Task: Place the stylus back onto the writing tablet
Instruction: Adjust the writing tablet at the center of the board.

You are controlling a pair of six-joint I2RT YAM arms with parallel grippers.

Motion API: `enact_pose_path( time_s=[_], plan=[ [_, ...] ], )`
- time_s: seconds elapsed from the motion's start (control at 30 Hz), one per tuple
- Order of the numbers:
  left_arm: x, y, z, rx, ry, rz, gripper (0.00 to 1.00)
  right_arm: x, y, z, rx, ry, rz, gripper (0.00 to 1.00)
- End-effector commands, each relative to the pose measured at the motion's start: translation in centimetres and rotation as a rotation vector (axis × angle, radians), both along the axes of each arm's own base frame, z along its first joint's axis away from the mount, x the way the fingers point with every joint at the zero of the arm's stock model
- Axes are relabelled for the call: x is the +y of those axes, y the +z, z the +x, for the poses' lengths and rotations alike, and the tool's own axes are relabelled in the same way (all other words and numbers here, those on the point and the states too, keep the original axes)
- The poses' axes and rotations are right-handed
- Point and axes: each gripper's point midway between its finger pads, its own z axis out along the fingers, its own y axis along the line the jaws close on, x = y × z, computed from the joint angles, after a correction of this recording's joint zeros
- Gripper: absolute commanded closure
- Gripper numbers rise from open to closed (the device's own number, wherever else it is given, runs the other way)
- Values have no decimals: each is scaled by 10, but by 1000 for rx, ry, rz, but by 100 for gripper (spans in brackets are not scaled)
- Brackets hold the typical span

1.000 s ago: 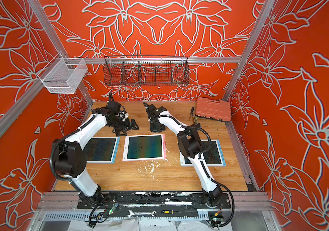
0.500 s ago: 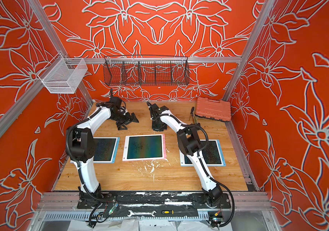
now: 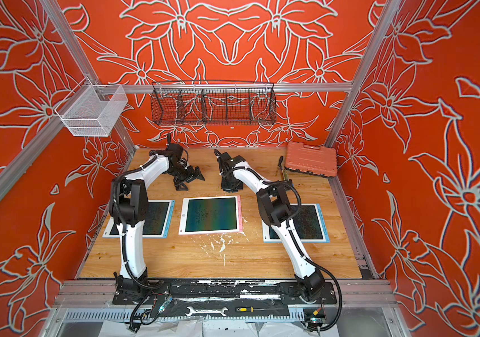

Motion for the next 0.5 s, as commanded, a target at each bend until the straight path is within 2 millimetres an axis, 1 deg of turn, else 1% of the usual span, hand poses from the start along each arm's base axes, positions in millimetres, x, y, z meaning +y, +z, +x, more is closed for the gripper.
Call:
enact_pose_path(
  time_s=[0.0,0.17,0.47],
  plan=[
    [5,-13,-4,33,10,17,1,-6,-16,-6,41,-25,-23,82],
    [6,-27,-14,60,8,22,1,-8,-13,-10,43,-19,-25,82],
    [7,-40,-27,90,3,34,1,-13,-12,-23,49,-21,-33,83]
  ],
)
